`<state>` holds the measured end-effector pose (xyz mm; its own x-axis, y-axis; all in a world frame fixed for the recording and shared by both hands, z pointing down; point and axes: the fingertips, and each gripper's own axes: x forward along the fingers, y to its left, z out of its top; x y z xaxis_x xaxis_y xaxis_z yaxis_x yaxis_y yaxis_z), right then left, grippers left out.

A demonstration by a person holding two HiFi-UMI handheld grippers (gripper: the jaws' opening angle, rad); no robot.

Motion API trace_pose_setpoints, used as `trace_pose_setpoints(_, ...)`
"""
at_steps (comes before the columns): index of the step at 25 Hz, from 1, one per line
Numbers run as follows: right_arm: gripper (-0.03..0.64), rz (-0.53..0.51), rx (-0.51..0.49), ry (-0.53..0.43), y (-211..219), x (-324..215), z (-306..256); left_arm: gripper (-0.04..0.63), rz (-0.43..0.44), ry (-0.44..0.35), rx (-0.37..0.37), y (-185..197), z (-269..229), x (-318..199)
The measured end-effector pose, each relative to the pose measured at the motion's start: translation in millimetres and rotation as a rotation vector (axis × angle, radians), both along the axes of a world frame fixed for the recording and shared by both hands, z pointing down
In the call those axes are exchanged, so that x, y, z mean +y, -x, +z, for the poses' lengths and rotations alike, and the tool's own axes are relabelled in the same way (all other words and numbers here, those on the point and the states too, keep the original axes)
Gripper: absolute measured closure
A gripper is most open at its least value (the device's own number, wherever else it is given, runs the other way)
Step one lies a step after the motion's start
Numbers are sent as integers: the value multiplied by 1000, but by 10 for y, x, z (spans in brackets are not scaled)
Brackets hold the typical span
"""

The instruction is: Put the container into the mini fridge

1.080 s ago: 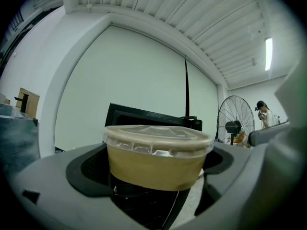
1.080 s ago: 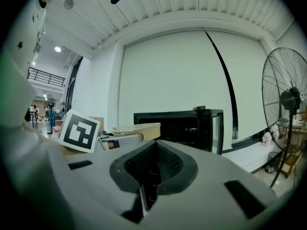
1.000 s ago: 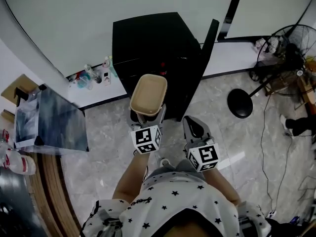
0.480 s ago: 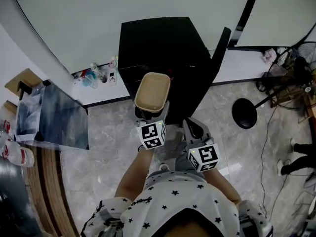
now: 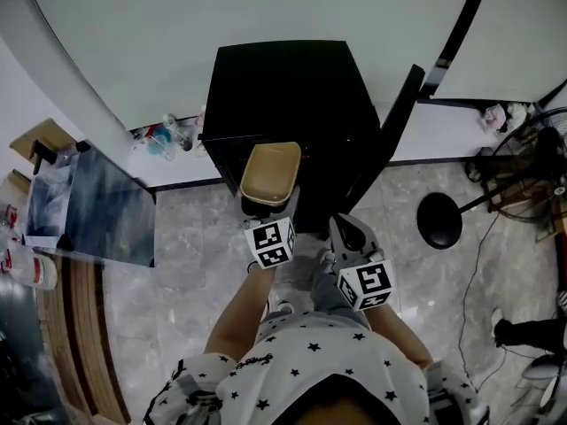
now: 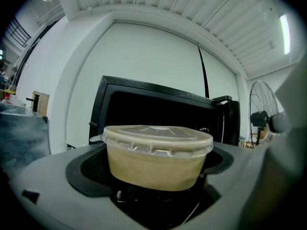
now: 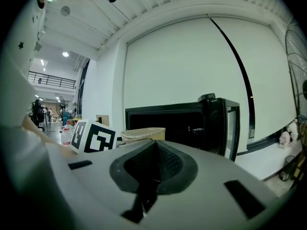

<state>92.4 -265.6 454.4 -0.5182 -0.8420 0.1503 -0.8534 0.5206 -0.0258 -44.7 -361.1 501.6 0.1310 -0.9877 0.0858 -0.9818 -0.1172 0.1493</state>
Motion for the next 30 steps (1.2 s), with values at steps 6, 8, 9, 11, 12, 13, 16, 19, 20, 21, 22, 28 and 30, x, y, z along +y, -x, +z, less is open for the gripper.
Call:
trace_pose_setpoints(6, 623, -15, -3, 3, -86, -223, 21, 41, -40, 25, -9, -1, 102, -228)
trace_pose_setpoints(8, 623, -17, -2, 4, -111, -280, 30, 41, -46, 27, -17, -13, 127, -286)
trace_pose_setpoints(9, 623, -18, -2, 5, -119, -307, 34, 41, -49, 28, -20, -16, 140, -315)
trace_pose_setpoints(11, 623, -21, -2, 5, -124, -353, 41, 41, -56, 34, -25, -13, 174, -368)
trace_pose_setpoints(12, 623, -23, -2, 5, -125, -373, 48, 41, -61, 38, -25, -8, 194, -392)
trace_pose_setpoints(13, 623, -25, -2, 7, -126, -392, 56, 41, -66, 43, -25, -3, 216, -416)
trace_pose_setpoints(16, 623, -27, -6, 11, -132, -449, 71, 41, -76, 49, -22, 2, 266, -489)
trace_pose_setpoints(19, 623, -27, -11, 14, -140, -510, 88, 41, -83, 35, -34, 0, 297, -574)
trace_pose_setpoints(20, 623, -27, -13, 15, -142, -533, 96, 41, -84, 38, -39, -6, 313, -602)
trace_pose_setpoints(21, 623, -27, -14, 16, -143, -555, 103, 41, -84, 43, -43, -16, 325, -629)
trace_pose_setpoints(22, 623, -27, -16, 18, -145, -575, 108, 41, -83, 49, -47, -29, 331, -653)
trace_pose_setpoints(28, 623, -27, -27, 22, -150, -673, 123, 41, -56, 50, -70, -105, 327, -837)
trace_pose_setpoints(30, 623, -27, -30, 24, -137, -704, 127, 41, -45, 56, -79, -123, 334, -897)
